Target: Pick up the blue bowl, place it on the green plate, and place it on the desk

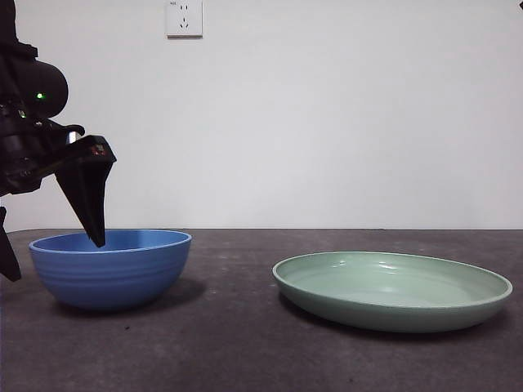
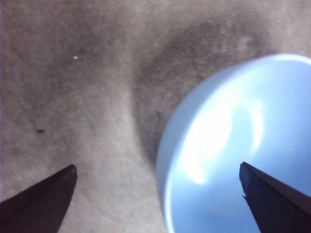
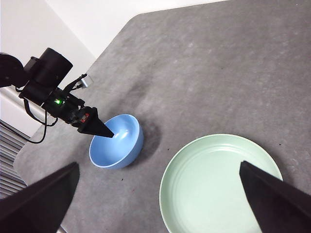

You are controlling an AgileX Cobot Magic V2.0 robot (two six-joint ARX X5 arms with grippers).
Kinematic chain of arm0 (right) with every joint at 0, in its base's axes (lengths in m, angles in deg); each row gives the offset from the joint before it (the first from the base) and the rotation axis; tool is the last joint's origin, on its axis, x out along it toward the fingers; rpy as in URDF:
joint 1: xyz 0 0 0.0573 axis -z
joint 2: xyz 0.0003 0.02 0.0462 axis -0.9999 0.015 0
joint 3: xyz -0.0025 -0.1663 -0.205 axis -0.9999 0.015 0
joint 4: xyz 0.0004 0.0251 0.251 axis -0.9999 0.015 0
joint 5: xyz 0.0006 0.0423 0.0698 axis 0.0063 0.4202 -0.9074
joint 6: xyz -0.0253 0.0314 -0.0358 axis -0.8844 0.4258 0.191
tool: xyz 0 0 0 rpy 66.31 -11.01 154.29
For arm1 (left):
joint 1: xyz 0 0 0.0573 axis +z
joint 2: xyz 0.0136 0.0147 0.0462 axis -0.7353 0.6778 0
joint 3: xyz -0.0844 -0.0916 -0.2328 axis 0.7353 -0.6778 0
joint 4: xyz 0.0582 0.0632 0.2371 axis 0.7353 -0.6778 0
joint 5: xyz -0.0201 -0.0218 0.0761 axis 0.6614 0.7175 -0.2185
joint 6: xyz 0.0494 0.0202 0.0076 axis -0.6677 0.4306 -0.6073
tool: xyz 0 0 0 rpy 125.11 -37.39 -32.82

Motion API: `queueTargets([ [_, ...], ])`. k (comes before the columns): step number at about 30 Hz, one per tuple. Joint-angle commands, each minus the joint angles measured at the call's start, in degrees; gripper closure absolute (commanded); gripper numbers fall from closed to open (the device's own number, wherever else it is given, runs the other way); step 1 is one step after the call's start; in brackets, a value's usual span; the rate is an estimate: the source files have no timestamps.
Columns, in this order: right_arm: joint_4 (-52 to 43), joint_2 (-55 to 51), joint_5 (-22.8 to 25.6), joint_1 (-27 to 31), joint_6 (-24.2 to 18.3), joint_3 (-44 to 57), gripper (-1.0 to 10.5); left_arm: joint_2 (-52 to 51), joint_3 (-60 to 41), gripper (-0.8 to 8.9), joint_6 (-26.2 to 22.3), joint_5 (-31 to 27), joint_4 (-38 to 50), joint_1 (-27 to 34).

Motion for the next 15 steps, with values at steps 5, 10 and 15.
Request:
queueTargets([
  [5,-0.5,0.3,-0.1,0.0,-0.7,-1.1,4.0,1.0,1.0,5.2,-0.9,-1.3,0.8,-0.1],
  [10,-0.5,0.3,-0.1,0.0,-0.6,-1.1,4.0,1.0,1.0,5.99,-0.9,-1.3,0.2,-0.5],
  [15,-0.4,0.3,-0.1,0.0,-0.6,-1.1,4.0,1.0,1.0,7.67,-0.9,-1.3,-0.1,-1.2],
])
